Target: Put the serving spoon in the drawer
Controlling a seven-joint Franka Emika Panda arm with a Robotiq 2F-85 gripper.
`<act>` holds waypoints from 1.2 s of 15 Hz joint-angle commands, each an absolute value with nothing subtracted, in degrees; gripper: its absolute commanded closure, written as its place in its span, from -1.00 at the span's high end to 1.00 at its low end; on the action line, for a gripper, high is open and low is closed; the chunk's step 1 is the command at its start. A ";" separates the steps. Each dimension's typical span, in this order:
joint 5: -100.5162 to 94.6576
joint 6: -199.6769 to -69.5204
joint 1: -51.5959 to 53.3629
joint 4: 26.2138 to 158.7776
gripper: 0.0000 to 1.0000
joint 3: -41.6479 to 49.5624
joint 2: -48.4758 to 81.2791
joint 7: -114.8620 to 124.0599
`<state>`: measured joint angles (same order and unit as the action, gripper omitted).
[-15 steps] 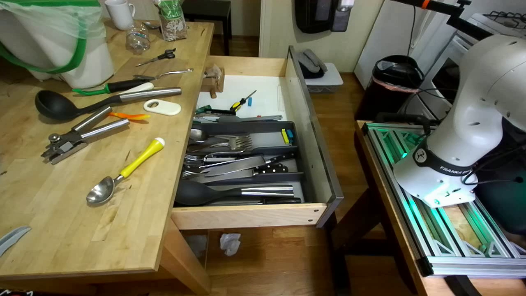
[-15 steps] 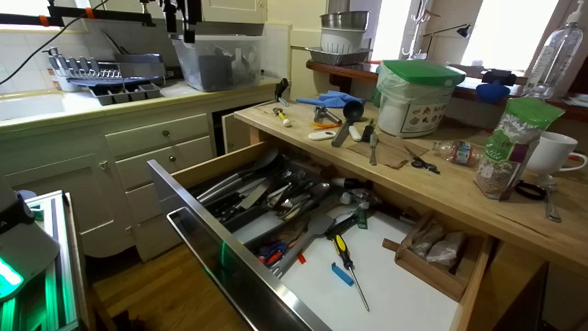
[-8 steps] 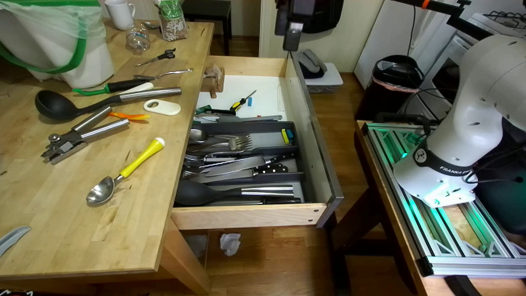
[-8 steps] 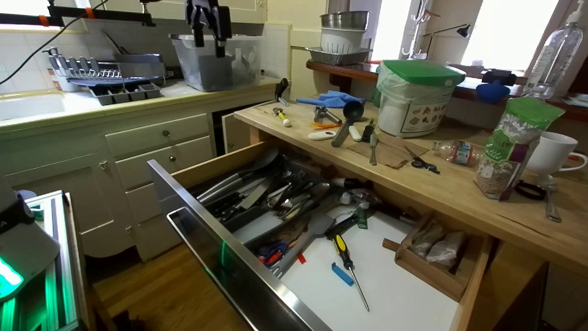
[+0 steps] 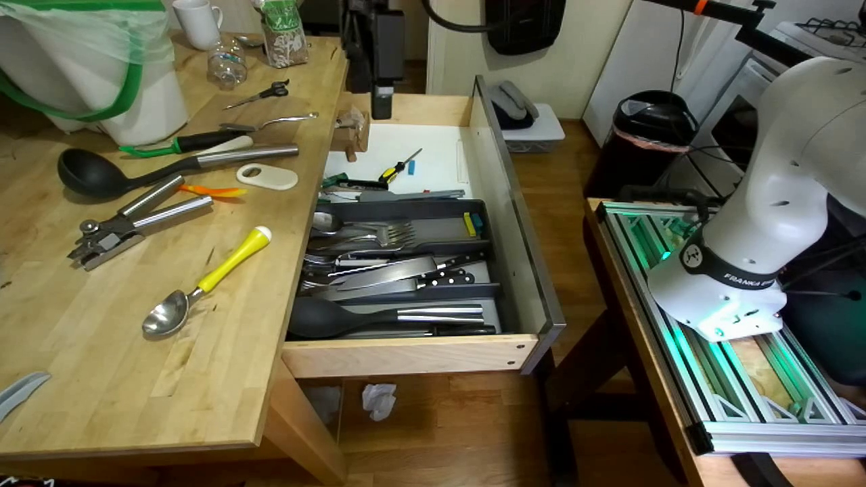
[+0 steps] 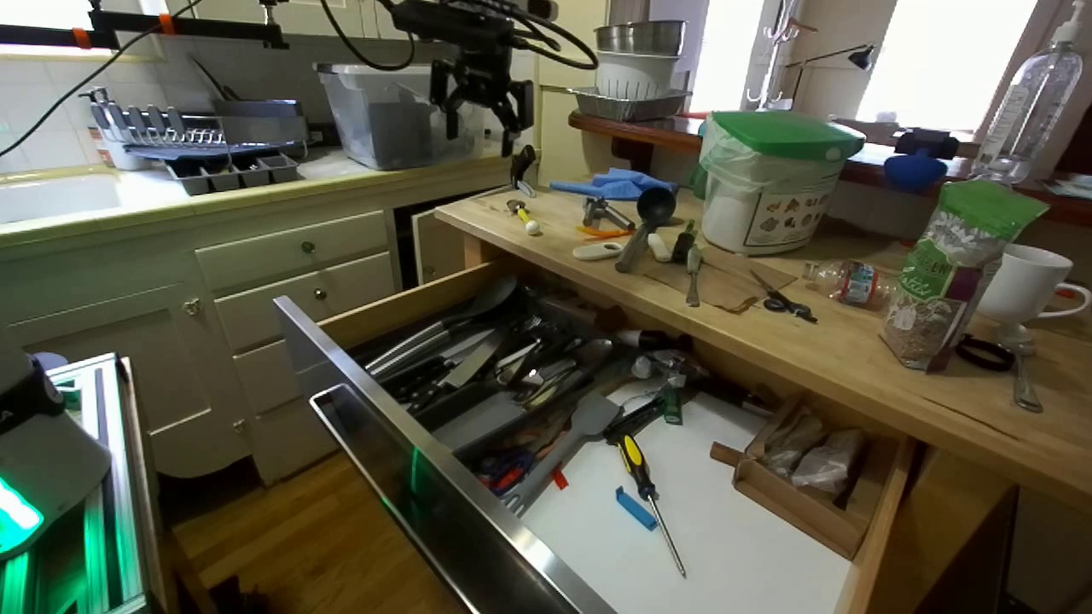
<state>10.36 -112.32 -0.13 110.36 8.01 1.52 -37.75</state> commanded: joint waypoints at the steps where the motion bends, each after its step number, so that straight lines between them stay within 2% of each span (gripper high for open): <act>1: 13.79 -113.12 -3.45 98.54 1.00 6.23 12.16 -49.38; 12: 12.02 -127.00 -10.12 85.40 1.00 1.65 28.50 -54.54; 13: 11.08 -126.29 -9.90 88.51 1.00 1.14 25.52 -55.19; 18: 11.20 -126.41 -10.41 88.15 1.00 0.51 25.88 -55.18</act>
